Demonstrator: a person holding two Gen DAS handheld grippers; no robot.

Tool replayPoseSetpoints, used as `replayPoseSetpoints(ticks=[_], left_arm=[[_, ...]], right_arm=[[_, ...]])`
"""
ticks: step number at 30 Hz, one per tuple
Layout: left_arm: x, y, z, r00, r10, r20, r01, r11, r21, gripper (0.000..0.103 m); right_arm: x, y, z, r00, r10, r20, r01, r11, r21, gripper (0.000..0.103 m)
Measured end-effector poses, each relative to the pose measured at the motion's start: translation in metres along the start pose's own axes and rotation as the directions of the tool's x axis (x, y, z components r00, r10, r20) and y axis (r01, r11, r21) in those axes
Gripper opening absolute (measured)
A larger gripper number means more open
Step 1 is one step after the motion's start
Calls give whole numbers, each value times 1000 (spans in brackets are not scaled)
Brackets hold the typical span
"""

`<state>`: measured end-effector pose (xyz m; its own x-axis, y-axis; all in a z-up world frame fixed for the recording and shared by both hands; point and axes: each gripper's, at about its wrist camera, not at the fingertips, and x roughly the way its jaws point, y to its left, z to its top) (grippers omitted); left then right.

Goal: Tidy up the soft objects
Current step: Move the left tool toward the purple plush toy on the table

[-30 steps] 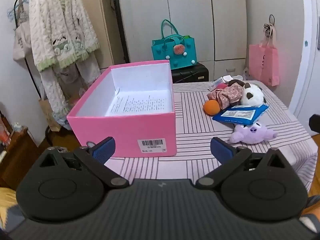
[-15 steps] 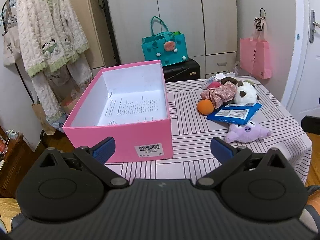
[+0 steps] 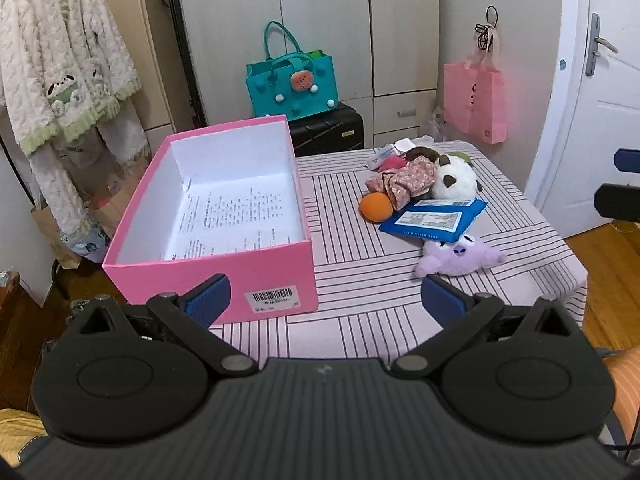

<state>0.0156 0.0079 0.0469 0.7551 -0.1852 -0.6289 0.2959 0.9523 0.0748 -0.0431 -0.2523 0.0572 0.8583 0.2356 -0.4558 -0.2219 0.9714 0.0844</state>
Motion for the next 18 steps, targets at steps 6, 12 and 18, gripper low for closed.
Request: replayPoseSetpoints(ticks=[6,12,18], left_arm=[[-5,2,5,1000,5,13,-5,1000,-10,103],[-6,3,8,1000,17,10,-17,1000,0,103],[-5,2,10,1000,10,-5,-10,1000,10,103]], right_arm=[[5,-5,-1,1000,9,-3,-9,1000,21,98],[8,-6,-1,1000,10,-9,-10,1000,14,98],[11,-5,-1,1000,20,-11,-20,1000,11,98]])
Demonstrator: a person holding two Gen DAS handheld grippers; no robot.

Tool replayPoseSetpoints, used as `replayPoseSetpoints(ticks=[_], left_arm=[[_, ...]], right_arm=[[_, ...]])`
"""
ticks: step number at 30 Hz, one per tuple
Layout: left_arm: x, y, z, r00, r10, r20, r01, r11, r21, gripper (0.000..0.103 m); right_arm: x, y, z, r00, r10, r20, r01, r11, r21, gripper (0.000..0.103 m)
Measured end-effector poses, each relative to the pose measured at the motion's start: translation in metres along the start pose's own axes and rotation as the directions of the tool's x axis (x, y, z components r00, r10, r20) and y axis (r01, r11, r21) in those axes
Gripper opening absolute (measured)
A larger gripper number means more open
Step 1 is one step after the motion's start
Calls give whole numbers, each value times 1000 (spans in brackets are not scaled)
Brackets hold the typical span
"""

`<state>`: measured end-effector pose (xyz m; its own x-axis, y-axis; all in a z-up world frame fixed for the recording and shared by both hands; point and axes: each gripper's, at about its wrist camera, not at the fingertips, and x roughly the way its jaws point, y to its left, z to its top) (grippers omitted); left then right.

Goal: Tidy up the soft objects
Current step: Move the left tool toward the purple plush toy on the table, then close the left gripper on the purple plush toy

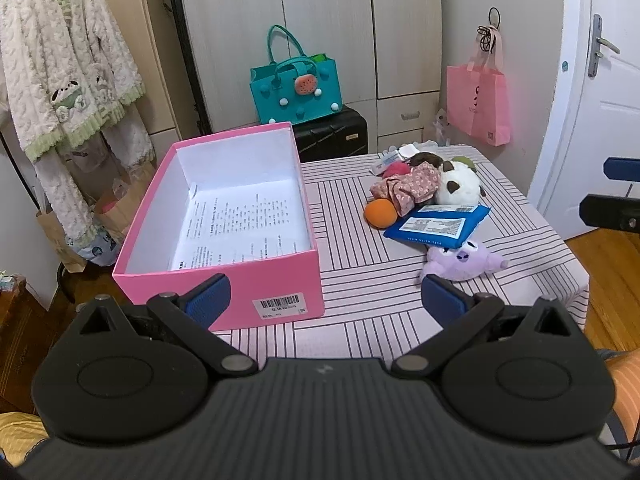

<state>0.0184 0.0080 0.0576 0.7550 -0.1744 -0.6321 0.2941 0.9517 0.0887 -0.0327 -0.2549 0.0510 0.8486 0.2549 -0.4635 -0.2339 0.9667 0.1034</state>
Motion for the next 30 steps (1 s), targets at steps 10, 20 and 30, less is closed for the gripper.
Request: replayPoseSetpoints(ticks=[10,20,30], left_arm=[[-3,0,0,999,-49,-8,49,999,-5,103],[0,-1,4,998,-62,-3,62,998,-1,101],[22,-12,7,998,-52,33,52,998,18,102]], right_arm=[[-3,2,-1,1000,11,10,-11,1000,-8,98],[1,-3,-3,1000,26,0,-26,1000,-10,98],[18,-15,-14,996,16,89,-13,999,-35,98]])
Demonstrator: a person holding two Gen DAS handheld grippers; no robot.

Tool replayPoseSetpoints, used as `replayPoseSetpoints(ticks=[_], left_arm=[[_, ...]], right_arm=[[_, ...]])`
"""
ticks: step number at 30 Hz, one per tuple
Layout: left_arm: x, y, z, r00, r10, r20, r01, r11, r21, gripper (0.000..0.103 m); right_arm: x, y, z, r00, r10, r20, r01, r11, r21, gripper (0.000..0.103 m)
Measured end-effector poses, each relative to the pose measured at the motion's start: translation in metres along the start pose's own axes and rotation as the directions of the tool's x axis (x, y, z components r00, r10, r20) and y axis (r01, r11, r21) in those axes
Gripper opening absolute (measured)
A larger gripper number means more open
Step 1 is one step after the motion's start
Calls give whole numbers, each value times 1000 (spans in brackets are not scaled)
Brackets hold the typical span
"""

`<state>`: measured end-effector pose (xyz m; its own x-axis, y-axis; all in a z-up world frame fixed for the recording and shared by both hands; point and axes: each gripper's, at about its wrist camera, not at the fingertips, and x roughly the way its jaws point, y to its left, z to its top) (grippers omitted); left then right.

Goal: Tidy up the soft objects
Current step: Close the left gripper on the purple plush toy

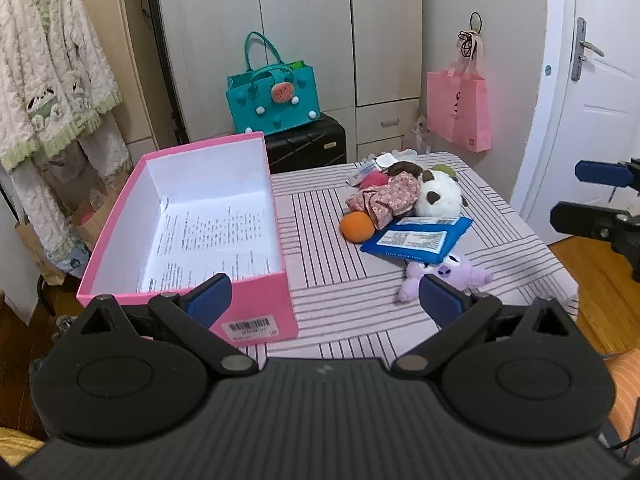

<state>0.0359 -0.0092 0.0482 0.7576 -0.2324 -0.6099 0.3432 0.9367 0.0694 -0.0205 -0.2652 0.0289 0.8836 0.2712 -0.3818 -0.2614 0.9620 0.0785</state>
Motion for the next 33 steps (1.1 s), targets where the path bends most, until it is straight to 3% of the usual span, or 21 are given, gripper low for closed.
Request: replayPoseSetpoints(ticks=[2,5,7,10,13,16,21,25,29,33], left_arm=[[8,-5,-1,1000,18,-1,-18,1000,9,102],[20,-13,-2,996,-84,-33,84,996,14,101],[27,-17,-2,991,-129,-44,129,992,11,101],[37,-25,0,992,-123,-14,123,992,38,100],[47,-31,2,991,-133,7,132,989,65,100],[61,-40,4,986,-168,-8,168,981,96,100],[94,-51,7,961,-255,-105,264,961,83,94],[123,-56,8,926,-330,-182,344,938,46,87],[145,-56,3,917,-343,-202,354,935,17,87],[163,-52,0,901,-372,-225,376,926,-24,80]], right_arm=[[6,-3,-7,1000,0,26,0,1000,-25,98],[12,-6,-17,997,66,40,-64,997,-47,98],[20,-5,-23,997,82,1,-82,994,-72,97],[36,-9,-33,996,66,-66,-72,993,-95,97],[53,-22,-41,986,82,-143,-90,995,-52,97],[67,-34,-52,969,128,-213,-126,992,22,88],[83,-30,-70,955,146,-259,-151,989,0,80],[104,-24,-80,956,109,-271,-132,989,-65,75],[120,-22,-86,958,90,-272,-125,986,-114,73],[134,-27,-88,953,117,-280,-145,986,-82,70]])
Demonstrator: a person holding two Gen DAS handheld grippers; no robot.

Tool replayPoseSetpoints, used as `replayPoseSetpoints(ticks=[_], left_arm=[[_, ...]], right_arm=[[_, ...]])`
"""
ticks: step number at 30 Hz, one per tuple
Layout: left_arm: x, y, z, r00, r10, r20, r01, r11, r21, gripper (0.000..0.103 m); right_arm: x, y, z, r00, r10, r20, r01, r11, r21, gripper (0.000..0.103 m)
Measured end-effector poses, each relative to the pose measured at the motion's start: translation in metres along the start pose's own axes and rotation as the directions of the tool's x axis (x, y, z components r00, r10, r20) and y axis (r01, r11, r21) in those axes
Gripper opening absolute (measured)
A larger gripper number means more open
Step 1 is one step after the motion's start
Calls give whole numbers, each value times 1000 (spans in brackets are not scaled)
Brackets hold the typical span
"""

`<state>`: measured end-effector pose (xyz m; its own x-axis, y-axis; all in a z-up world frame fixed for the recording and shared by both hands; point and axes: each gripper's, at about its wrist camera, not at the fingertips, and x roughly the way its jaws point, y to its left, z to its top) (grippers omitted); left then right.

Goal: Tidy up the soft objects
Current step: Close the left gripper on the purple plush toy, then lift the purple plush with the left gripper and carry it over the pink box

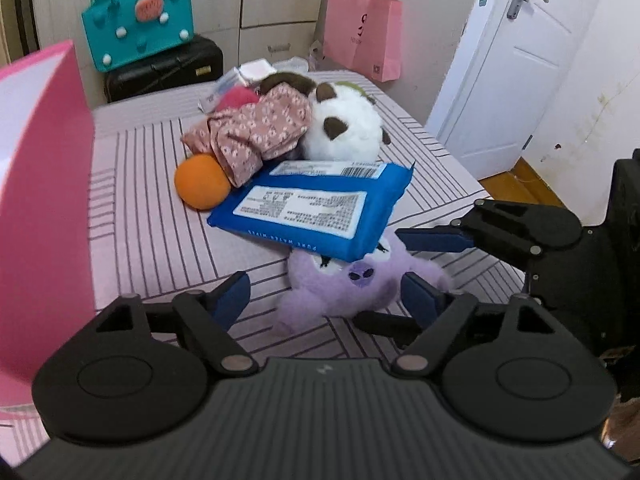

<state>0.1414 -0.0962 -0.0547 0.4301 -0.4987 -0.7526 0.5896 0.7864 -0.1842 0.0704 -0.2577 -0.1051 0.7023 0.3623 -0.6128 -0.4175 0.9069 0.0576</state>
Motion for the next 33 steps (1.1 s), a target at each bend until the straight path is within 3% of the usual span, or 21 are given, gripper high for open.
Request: replayPoseSetpoints(ticks=[5,7,10,16,25,33], left_arm=[[13,7,-1,998,-62,-17,61,998,-35,74],[14,6,-1,996,-85,-12,85,996,-40,66],[13,4,-3,996,-86,0,86,996,-20,63],[17,5,-3,996,-85,-8,85,994,-63,62],[13,-2,-6,997,-70,-21,69,996,-51,60],[4,-6,-11,994,-90,-68,86,994,-65,60]], right_arm=[[6,0,2,999,35,7,-35,999,7,69],[8,1,3,999,32,9,-32,999,3,68],[8,2,3,1000,29,10,-29,1000,4,63],[10,4,6,1000,4,-13,-4,1000,12,59],[7,13,5,999,-25,-32,25,1000,18,57],[-4,20,0,998,9,-60,-6,999,40,57]])
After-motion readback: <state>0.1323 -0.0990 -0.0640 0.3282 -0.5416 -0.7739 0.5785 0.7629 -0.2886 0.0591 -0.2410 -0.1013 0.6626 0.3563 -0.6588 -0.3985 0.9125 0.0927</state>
